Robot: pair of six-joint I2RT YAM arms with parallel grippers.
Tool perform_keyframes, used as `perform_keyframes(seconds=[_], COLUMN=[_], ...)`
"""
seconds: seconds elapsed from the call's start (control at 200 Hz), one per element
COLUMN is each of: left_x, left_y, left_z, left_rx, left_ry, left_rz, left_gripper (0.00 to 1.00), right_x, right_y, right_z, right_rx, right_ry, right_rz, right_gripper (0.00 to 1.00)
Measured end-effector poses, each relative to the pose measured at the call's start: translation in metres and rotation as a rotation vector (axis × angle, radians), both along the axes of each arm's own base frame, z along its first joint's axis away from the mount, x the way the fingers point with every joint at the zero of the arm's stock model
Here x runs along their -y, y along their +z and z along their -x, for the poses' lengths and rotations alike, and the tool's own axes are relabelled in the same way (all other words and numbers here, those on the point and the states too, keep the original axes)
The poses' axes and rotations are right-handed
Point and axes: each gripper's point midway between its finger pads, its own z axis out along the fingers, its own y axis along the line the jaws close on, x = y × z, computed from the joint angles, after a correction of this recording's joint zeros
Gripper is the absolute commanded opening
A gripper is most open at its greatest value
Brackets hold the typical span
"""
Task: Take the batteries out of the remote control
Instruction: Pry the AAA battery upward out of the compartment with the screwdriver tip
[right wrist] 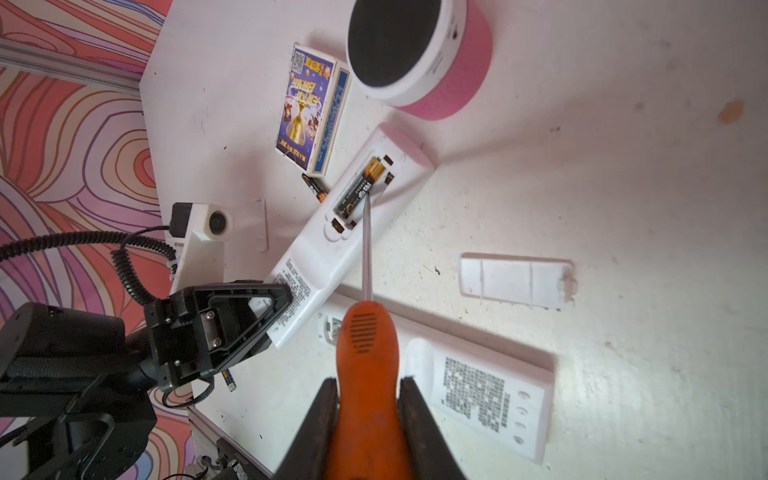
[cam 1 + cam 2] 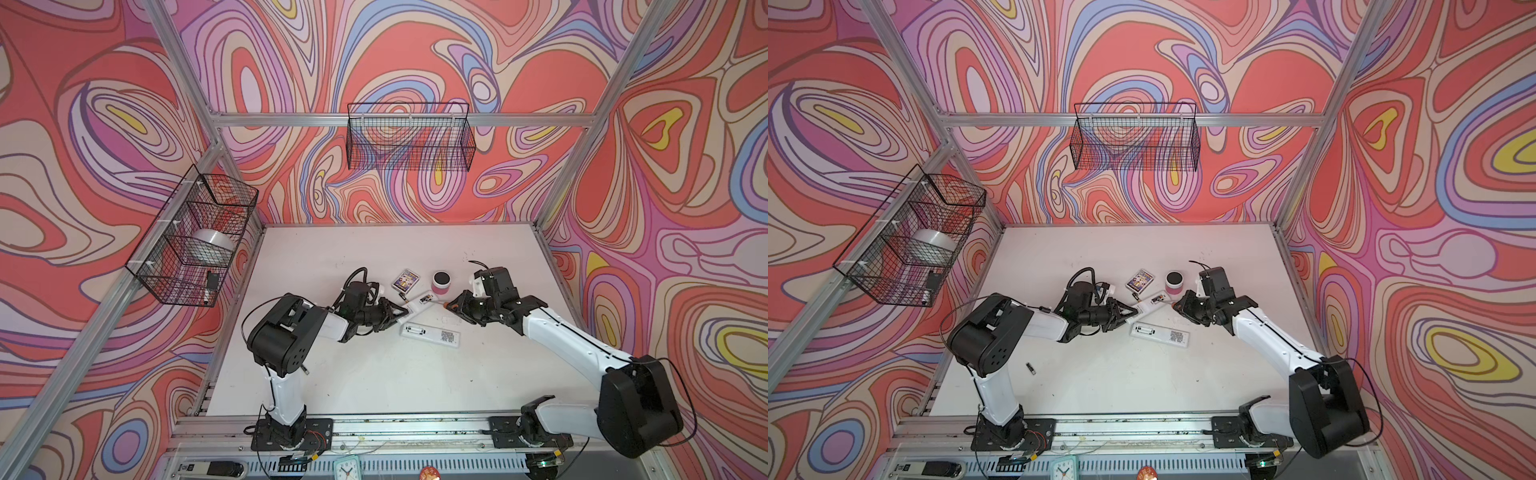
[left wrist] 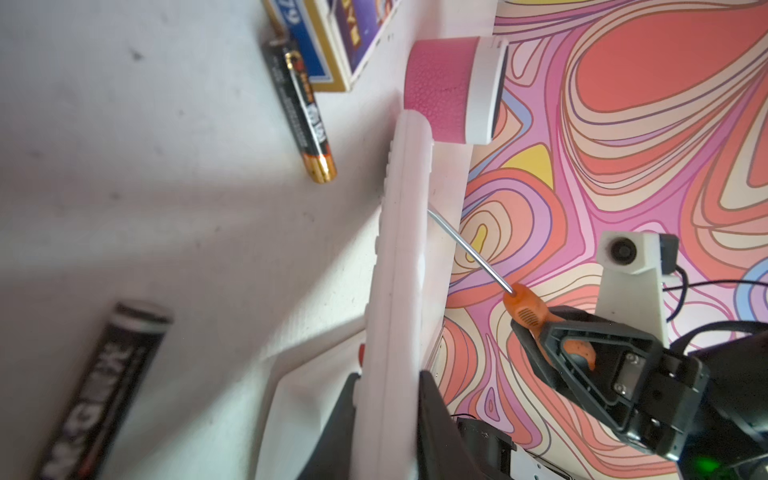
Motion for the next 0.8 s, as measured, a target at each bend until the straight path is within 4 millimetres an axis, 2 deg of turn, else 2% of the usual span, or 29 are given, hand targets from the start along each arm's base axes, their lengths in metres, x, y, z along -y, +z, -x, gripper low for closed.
perform_keyframes(seconds=[0.135,0.366,0.611,0.801], left_x=[0.0,0.006,0.012,0.014], left_y=[0.002,-0.003,-0.007,-0.005], left_z=[-0.003,-0.003,-0.01,-0.007], left_rx=[0.005,-0.036,-0.086,-0.117], left_ry=[0.0,-0.02,0.005,0.005], left_rz=[0.005,0.071,0.174,0.193], left_gripper=[0.12,0.11,0.1,0.11], right_x=[-0.004,-0.001,0.002,-0.006], right_y=[0.001,-0.014,-0.025,-0.026], right_z=[-0.008,0.002,0.002,0.009], right_rx=[0.005,0.087,0.149,0.137], right_ry=[0.028,0.015,-0.038,-0.011], right_rz=[0.009,-0.044,-0.126,-0.189], right_gripper=[0.05,0.05,0.04,0.04])
